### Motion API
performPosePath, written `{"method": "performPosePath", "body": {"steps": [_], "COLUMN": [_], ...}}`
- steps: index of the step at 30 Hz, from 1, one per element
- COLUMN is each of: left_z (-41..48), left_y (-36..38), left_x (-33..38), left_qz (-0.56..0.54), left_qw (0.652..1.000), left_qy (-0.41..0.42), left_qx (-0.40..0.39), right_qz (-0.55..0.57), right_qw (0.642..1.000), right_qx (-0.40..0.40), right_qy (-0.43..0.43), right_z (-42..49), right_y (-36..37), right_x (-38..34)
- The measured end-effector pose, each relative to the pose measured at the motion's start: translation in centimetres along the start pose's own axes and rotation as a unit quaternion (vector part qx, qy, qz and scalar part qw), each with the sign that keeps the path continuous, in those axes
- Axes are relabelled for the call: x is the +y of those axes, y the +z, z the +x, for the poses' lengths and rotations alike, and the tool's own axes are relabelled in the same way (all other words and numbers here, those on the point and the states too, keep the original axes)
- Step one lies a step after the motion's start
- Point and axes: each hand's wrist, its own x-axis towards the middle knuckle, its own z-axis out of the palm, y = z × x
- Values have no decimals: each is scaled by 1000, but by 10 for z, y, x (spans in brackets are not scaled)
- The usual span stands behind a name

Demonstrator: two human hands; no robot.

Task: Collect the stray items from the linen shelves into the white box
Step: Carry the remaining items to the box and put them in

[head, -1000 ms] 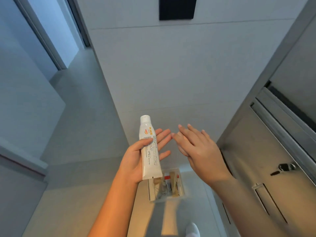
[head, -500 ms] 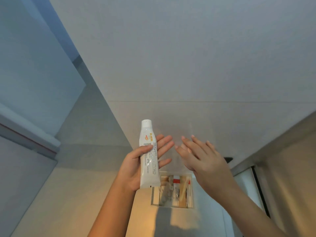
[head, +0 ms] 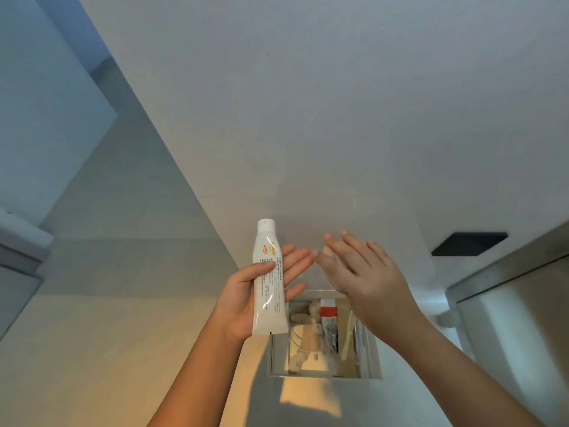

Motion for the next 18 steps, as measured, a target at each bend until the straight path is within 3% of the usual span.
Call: {"method": "performPosePath", "body": {"steps": [6, 18], "left_z": [55, 114], "left_y": [-98, -234], "left_x": [-43, -99], "left_qz": [-5, 22], "left_qw": [1000, 1000], "left_qy": [-15, -22], "left_qx": [-23, 5], "right_qz": [-2, -38], "right_qw": [999, 998], "right_qx": [30, 27], "right_qy": [20, -38], "right_z": [-49, -117], "right_y": [98, 233], "right_x": [9, 15]}}
